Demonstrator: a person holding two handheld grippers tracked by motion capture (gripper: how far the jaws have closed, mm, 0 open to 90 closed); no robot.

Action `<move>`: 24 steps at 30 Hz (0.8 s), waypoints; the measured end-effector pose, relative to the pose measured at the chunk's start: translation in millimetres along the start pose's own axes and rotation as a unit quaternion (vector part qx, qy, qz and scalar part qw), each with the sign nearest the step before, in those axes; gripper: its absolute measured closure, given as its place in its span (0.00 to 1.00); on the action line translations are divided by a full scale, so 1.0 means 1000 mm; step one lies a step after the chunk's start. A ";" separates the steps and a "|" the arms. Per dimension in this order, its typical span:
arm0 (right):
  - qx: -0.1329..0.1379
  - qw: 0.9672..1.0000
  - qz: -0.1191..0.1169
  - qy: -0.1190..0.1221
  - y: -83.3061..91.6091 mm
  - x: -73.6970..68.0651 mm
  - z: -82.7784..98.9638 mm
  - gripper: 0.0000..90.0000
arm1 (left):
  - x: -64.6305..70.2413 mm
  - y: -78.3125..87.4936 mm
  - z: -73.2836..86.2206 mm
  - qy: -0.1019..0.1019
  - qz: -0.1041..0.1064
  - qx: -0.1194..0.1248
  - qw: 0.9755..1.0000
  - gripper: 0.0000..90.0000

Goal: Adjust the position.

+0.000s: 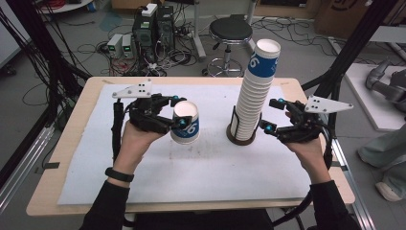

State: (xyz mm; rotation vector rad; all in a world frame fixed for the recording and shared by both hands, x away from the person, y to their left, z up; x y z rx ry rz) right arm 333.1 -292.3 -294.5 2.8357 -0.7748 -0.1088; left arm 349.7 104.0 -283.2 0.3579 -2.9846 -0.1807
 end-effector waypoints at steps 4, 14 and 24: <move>-0.005 1.000 -0.009 0.003 -0.004 -0.002 0.000 0.16 | 0.001 0.002 0.001 0.001 0.001 0.000 1.000 0.33; -0.005 0.999 -0.039 0.017 -0.012 -0.011 -0.005 0.16 | 0.005 0.001 0.001 0.004 0.005 0.007 1.000 0.33; -0.016 0.997 -0.077 0.014 -0.023 -0.018 -0.002 0.16 | 0.010 -0.010 0.002 0.007 0.025 0.008 1.000 0.33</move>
Point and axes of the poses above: each handheld gripper's, and its own axes: y roughly backward along the jaws, z roughly out of its underside, x roughly to its right, the point moved 2 cm from there along -y, roughly forward along the jaws
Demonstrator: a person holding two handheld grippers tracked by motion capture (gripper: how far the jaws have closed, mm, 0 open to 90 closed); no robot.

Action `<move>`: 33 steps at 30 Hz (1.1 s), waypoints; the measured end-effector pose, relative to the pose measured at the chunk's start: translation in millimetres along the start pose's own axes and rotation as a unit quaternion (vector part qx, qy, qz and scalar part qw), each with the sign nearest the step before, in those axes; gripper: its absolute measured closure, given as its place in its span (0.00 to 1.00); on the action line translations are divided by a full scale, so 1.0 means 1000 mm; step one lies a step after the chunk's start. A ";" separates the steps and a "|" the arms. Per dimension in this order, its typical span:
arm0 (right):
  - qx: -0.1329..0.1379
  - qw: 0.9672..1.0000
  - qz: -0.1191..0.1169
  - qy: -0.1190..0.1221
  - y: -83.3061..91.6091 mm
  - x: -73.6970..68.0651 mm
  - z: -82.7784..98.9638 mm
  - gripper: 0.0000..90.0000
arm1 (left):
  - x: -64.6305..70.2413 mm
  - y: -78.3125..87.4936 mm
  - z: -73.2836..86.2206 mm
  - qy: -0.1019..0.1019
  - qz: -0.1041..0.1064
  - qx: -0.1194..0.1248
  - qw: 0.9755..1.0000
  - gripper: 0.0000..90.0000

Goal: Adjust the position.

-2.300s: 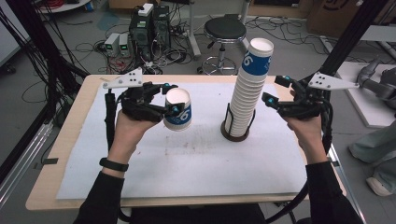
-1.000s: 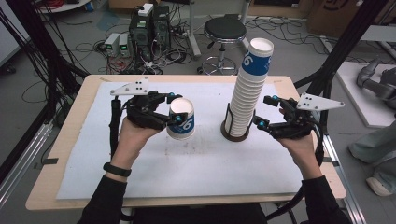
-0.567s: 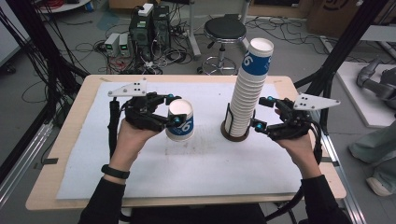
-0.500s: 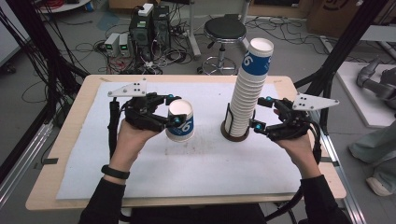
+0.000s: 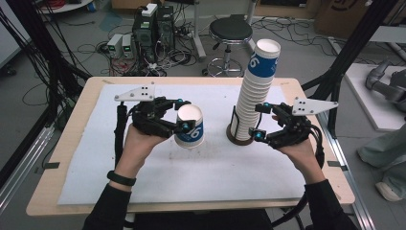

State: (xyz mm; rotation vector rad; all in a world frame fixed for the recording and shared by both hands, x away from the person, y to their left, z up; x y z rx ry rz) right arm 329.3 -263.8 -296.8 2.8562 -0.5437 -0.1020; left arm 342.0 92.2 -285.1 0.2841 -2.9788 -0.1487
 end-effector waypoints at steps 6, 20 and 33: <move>-0.008 1.000 -0.022 -0.002 -0.013 -0.006 0.002 0.16 | 0.003 -0.009 0.001 0.003 0.015 0.001 1.000 0.33; -0.037 0.997 -0.067 -0.007 -0.049 -0.021 0.014 0.16 | 0.011 -0.032 0.004 0.005 0.037 0.002 0.999 0.33; -0.046 0.994 -0.100 -0.030 -0.070 -0.031 0.021 0.16 | 0.016 -0.045 0.007 0.007 0.047 0.003 0.999 0.33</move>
Point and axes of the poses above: each handheld gripper's, and its own axes: y roughly backward along the jaws, z roughly out of its underside, x roughly to its right, the point moved 2 cm from there along -y, roughly forward along the jaws
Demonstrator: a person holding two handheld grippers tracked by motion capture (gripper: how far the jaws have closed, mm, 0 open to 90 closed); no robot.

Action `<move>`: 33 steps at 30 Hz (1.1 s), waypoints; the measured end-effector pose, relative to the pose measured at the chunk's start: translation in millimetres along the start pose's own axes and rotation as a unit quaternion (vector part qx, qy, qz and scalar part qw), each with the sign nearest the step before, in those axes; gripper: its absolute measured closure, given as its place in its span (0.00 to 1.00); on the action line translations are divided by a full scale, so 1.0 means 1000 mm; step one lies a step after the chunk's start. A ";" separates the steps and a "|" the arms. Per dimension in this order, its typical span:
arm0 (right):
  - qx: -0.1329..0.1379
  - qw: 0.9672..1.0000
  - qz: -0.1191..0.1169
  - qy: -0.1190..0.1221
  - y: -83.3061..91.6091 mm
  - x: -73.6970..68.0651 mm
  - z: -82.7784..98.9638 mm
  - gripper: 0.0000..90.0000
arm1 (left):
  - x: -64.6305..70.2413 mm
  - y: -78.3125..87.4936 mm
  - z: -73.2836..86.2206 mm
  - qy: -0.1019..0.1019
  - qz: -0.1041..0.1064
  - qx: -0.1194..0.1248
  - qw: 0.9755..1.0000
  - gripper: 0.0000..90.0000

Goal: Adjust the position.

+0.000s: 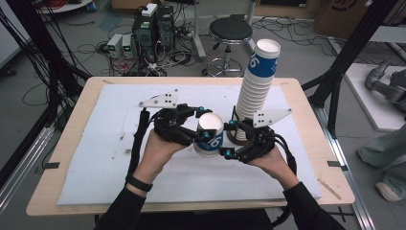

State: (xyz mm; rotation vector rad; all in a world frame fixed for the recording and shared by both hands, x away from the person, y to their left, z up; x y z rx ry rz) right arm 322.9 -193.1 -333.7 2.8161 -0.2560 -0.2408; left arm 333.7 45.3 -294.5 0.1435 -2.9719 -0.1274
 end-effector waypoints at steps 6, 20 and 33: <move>-0.010 1.000 -0.008 -0.007 -0.009 -0.001 0.002 0.16 | 0.002 -0.004 0.001 -0.001 0.004 0.004 1.000 0.33; -0.021 0.999 -0.024 -0.012 -0.016 -0.001 0.004 0.18 | 0.004 -0.012 0.004 0.006 0.016 0.008 1.000 0.33; -0.057 0.998 -0.029 -0.001 -0.016 0.001 0.005 0.24 | 0.006 -0.003 -0.003 -0.003 0.003 -0.075 0.997 0.26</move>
Point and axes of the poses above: each handheld gripper's, and its own axes: y roughly backward along the jaws, z roughly out of its underside, x roughly to its right, the point moved 2 cm from there along -y, roughly forward along the jaws
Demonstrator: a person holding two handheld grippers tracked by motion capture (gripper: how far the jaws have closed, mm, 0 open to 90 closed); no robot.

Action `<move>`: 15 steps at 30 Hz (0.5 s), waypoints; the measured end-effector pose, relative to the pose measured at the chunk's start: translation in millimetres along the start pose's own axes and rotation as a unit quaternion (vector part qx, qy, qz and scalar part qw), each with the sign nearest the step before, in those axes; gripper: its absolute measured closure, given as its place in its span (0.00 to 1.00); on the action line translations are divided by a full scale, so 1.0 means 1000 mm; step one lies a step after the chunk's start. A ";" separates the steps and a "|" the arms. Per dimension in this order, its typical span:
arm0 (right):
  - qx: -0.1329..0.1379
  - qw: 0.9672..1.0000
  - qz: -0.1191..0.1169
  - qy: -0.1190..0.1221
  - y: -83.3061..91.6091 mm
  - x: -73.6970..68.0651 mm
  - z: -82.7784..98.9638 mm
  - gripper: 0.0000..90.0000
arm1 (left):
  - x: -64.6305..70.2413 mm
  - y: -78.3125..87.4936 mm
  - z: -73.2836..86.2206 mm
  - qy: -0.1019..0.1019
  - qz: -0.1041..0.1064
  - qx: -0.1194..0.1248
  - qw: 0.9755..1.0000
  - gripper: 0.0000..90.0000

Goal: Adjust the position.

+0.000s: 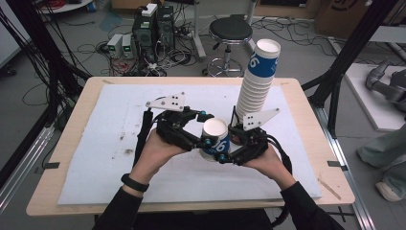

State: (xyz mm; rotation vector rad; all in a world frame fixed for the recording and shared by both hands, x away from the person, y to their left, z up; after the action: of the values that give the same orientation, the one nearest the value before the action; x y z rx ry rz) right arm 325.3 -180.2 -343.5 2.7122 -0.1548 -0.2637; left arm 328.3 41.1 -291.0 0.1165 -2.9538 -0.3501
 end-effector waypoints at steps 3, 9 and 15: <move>-0.018 1.000 0.000 0.002 -0.002 -0.001 0.000 0.24 | 0.002 -0.001 -0.001 0.003 -0.001 -0.028 1.000 0.24; -0.046 0.999 0.002 0.008 -0.006 -0.003 0.000 0.24 | 0.002 -0.005 0.001 -0.011 -0.011 -0.081 0.997 0.26; -0.038 0.999 0.001 0.007 -0.005 -0.004 -0.002 0.21 | -0.001 -0.001 0.001 -0.005 -0.004 -0.063 0.998 0.32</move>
State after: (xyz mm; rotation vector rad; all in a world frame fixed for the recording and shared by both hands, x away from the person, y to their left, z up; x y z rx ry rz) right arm 322.5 -175.0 -343.4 2.6375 -0.1394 -0.2457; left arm 329.4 40.2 -292.1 0.1115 -2.9328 -0.5390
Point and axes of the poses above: each handheld gripper's, and its own axes: y roughly backward along the jaws, z roughly out of its underside, x roughly to its right, the point moved 2 cm from there along -y, roughly forward along the jaws
